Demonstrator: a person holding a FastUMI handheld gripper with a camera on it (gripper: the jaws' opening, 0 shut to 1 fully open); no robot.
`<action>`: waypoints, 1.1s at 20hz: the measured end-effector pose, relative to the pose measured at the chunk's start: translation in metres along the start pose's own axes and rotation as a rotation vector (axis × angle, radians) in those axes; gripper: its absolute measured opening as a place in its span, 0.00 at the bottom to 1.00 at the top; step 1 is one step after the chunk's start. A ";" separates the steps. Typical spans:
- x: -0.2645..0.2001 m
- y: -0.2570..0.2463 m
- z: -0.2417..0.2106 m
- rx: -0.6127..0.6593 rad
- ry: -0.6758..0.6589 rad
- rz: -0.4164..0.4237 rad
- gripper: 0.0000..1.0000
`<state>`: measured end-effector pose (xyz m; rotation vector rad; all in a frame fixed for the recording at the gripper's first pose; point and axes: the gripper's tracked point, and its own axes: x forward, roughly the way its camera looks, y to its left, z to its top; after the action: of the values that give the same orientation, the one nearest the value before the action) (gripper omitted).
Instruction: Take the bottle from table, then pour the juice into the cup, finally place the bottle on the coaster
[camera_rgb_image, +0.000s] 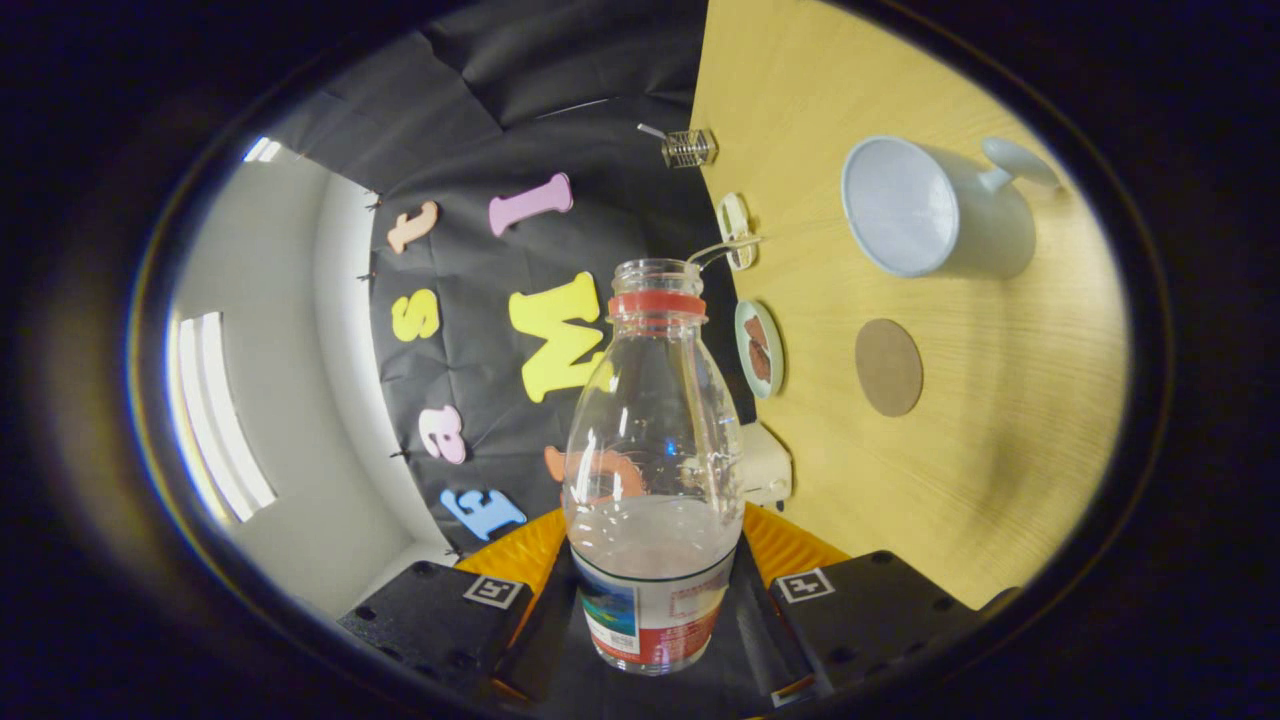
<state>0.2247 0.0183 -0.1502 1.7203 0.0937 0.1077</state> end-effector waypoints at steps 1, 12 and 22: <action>0.000 0.000 0.000 0.006 0.001 -0.002 0.77; -0.001 0.007 0.004 0.042 -0.012 -0.017 0.77; 0.002 0.029 0.014 0.134 -0.020 0.045 0.77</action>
<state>0.2285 0.0006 -0.1236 1.8574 0.0485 0.1197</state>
